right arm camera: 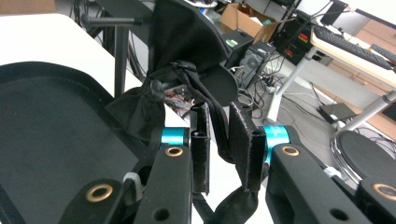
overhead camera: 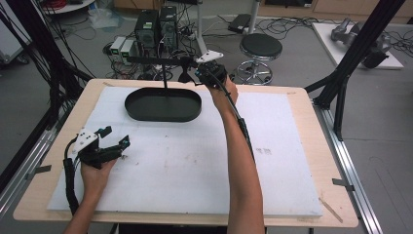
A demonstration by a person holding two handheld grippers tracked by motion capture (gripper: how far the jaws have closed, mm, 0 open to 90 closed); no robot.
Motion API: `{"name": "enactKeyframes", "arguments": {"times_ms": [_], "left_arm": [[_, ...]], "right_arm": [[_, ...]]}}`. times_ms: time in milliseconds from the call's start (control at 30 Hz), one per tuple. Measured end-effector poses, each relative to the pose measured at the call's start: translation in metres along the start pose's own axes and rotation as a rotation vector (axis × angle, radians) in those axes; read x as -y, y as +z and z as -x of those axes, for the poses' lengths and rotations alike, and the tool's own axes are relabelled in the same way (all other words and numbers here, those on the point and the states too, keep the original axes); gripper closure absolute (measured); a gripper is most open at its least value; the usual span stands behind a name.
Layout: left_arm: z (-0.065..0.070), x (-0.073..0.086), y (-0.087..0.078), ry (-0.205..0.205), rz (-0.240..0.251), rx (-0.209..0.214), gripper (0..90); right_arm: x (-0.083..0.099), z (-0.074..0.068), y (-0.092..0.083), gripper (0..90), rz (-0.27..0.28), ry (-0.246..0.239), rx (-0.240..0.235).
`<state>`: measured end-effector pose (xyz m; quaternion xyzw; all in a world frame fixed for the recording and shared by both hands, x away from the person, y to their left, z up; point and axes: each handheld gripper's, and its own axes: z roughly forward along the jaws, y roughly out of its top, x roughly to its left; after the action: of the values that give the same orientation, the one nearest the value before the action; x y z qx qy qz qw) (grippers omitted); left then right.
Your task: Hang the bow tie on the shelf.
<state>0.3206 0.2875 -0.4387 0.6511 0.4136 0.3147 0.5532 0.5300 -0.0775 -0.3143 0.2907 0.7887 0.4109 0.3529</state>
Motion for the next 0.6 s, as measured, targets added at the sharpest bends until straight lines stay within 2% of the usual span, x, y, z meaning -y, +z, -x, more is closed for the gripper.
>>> {"name": "enactKeyframes", "arguments": {"times_ms": [433,600], "left_arm": [[0.000,0.000,0.000,0.003,-0.002,0.000,19.1],[0.000,0.000,0.000,0.001,0.000,0.000,19.1]], "right_arm": [[-0.006,0.001,-0.012,74.0,0.037,0.014,-0.025],[-0.007,0.004,-0.019,70.9,0.058,0.034,-0.023]]}}
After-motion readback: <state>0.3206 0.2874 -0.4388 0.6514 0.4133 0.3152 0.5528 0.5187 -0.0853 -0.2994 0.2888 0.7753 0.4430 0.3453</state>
